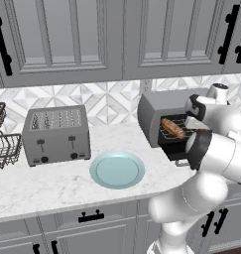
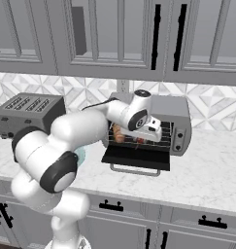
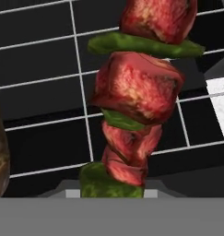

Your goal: Pick up the kebab skewer and baguette bread, and place them inside the toaster oven. Close the toaster oven door and start by setting the timer.

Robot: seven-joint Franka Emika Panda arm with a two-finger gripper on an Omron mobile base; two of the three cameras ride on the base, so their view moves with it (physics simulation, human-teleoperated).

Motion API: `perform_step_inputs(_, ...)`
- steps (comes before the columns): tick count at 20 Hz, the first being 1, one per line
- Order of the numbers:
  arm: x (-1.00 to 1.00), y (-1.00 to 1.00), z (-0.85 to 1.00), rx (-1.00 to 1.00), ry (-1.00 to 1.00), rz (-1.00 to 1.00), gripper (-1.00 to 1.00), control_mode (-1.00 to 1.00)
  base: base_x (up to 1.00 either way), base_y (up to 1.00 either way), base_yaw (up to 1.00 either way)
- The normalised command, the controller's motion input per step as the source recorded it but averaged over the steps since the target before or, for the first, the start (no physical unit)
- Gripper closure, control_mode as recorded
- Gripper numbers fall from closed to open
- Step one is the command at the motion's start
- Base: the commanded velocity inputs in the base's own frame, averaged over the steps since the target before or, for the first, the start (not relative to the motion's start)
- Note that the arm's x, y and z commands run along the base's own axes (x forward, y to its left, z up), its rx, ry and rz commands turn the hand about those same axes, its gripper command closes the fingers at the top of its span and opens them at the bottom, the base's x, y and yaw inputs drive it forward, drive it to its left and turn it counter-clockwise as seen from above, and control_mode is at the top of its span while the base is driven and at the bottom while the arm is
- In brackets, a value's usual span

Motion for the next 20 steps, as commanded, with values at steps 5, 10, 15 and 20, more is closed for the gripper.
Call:
perform_step_inputs(5,0.21,-0.05,-0.24,0.00,0.00,0.07,1.00,-1.00,0.00,0.00,0.00)
perform_step_inputs(10,0.26,-0.08,-0.02,0.00,0.00,0.07,1.00,-1.00,0.00,0.00,0.00)
perform_step_inputs(15,0.12,0.00,-0.09,0.00,0.00,0.05,1.00,-1.00,0.00,0.00,0.00)
perform_step_inputs(20,0.01,0.00,0.00,0.00,-0.01,0.05,1.00,-1.00,0.00,0.00,0.00)
